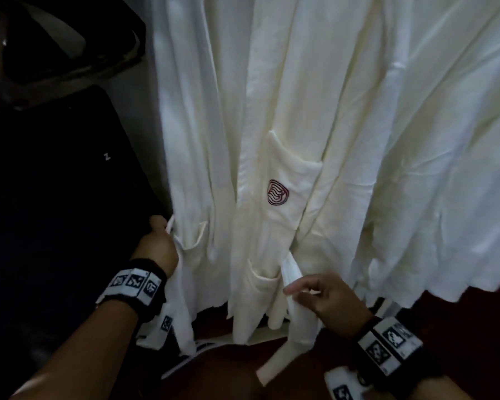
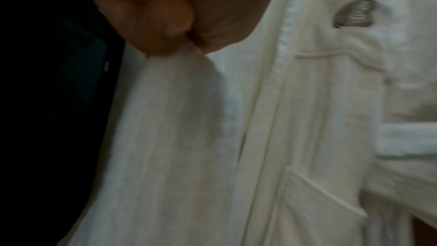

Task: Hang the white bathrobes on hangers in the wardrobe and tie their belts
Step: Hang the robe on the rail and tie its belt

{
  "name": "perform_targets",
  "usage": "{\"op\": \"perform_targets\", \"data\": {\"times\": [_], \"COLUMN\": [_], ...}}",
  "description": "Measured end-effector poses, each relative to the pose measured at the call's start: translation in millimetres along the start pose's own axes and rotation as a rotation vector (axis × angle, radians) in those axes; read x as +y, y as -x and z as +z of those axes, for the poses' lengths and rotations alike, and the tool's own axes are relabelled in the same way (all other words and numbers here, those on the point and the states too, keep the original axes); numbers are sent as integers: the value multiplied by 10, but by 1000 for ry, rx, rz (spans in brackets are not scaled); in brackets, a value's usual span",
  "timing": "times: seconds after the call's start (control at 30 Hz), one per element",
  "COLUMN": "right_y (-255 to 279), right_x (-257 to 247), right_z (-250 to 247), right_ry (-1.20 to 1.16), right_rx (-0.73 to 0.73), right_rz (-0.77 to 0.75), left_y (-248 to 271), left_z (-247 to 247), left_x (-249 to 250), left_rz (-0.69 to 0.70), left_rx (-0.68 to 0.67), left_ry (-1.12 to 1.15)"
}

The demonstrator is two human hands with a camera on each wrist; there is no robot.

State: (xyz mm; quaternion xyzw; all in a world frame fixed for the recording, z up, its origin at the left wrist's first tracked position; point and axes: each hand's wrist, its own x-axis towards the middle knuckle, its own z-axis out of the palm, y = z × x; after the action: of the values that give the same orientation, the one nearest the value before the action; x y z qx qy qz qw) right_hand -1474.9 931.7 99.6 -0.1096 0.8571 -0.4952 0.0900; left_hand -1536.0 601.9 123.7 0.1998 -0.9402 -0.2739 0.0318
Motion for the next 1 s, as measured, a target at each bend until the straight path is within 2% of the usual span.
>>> {"op": "perform_targets", "data": {"times": [0.07, 0.17, 0.23, 0.3, 0.37, 0.43, 0.5, 0.6, 0.7, 0.77, 0.87, 0.93, 1.0], "right_y": [164, 354, 464, 563, 628, 699, 762, 872, 951, 973, 949, 909, 871], "right_x": [2, -26, -79, -131, -127, -134, -175, -287, -393, -436, -439, -428, -406], "right_z": [-15, -34, 3, 54, 82, 71, 57, 35, 37, 56, 60, 32, -3], "right_ry": [-29, -62, -94, -59, 101, 237, 302, 332, 409, 479, 535, 585, 617], "right_rx": [29, -20, -60, -30, 22, 13, -5, -34, -85, -129, -178, -206, -241], "right_rz": [-1, -71, -117, -226, -402, -483, -511, -581, -643, -665, -642, -607, -569], "left_y": [245, 617, 881, 1144, 1293, 1378, 1409, 1502, 1640, 1693, 1729, 1729, 1729], "left_z": [81, 184, 224, 257, 323, 355, 339, 329, 397, 493, 618, 712, 784], "left_x": [28, 64, 110, 183, 228, 278, 302, 384, 531, 583, 566, 504, 427], "left_rz": [157, 381, 446, 489, 545, 592, 602, 593, 423, 372, 344, 288, 271], "left_rx": [-49, -124, -211, -305, -318, -287, -270, -324, -488, -541, -604, -695, -731], "left_ry": [-62, -123, -12, 46, -55, -281, -364, -206, 30, 63, 125, 311, 469]}}
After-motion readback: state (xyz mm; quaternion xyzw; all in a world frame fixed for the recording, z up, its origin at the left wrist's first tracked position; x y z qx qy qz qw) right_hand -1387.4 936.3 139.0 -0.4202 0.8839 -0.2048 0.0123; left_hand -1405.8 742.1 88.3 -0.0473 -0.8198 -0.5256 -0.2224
